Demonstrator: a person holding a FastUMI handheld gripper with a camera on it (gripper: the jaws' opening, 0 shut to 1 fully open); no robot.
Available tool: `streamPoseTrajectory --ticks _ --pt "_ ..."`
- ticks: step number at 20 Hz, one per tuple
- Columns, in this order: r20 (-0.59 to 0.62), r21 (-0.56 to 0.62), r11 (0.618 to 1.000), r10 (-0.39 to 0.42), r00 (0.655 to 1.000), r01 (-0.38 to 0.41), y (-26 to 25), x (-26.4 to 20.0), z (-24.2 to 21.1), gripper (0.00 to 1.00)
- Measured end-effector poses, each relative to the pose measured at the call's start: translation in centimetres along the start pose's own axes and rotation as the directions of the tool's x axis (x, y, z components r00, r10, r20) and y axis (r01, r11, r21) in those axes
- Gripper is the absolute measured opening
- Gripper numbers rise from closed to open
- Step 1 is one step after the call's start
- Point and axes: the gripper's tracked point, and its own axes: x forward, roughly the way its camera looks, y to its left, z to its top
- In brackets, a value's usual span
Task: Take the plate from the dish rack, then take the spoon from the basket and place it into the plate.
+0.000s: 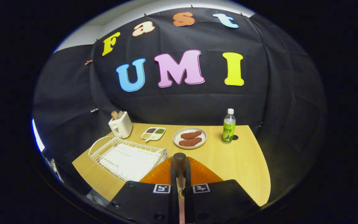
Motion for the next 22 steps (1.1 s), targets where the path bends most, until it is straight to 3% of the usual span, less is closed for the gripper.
streamPoseTrajectory --ticks 4,9,14,19,22 --pt "-0.087 0.02 0.989 -0.145 0.986 0.147 -0.1 -1.0 -6.4 0.11" --pt "-0.166 0.0 0.965 -0.259 0.951 0.263 0.7 -0.7 -12.7 0.11" --pt "-0.137 -0.105 0.945 -0.324 0.936 0.311 1.9 -0.2 -13.9 0.11" --pt "-0.121 -0.226 0.928 -0.33 0.936 0.297 3.9 0.5 -14.8 0.12" --pt "-0.148 -0.236 0.922 -0.346 0.927 0.307 4.5 1.0 -15.2 0.15"
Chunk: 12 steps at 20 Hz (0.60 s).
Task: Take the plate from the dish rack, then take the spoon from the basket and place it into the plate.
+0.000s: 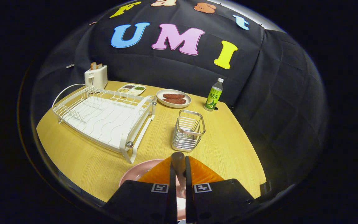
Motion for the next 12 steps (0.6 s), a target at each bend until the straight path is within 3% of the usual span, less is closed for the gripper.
streamPoseTrajectory --ticks 3,5,8,9,10,12 --pt "-0.034 0.082 0.996 0.026 0.999 -0.023 1.0 -0.3 0.1 0.19" --pt "-0.051 0.182 0.98 0.084 0.995 -0.074 2.4 -0.8 0.6 0.3" --pt "-0.027 0.275 0.957 0.107 0.994 -0.095 2.6 -1.7 2.3 0.87" --pt "-0.015 0.297 0.951 0.095 0.995 -0.086 2.2 -1.7 2.7 0.96" --pt "-0.007 0.32 0.944 0.089 0.996 -0.082 1.9 -2.1 3.4 0.99" --pt "0.03 0.366 0.927 0.077 0.997 -0.083 1.4 -2.8 5.3 0.99"
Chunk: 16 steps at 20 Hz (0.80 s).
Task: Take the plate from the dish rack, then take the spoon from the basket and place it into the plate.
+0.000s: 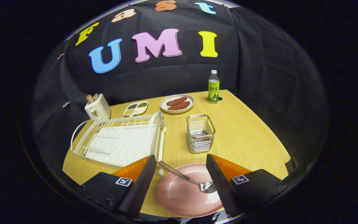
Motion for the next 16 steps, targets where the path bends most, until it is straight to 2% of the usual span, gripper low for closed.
streamPoseTrajectory --ticks 4,8,13,16 --pt "0.134 -0.002 1.0 -0.007 0.991 0.007 0.0 -2.1 5.5 0.99" --pt "0.274 -0.037 0.999 -0.015 0.962 0.026 -0.2 -4.5 11.2 0.99" --pt "0.45 -0.086 0.996 0.015 0.893 0.027 1.3 -8.5 19.0 0.99" --pt "0.516 -0.112 0.994 0.051 0.855 0.008 3.2 -11.7 22.3 0.99"
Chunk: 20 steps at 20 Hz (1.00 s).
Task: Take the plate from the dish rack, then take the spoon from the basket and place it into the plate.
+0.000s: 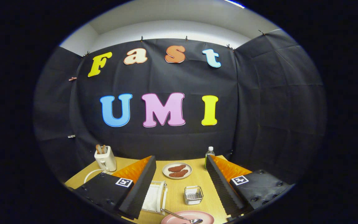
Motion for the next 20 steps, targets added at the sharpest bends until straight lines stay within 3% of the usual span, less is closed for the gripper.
streamPoseTrajectory --ticks 4,20 --pt "0.044 0.024 1.0 0.0 0.999 -0.001 1.1 -1.4 3.0 0.99" --pt "-0.003 -0.02 0.999 0.038 0.999 -0.038 2.1 -1.5 1.1 0.99"
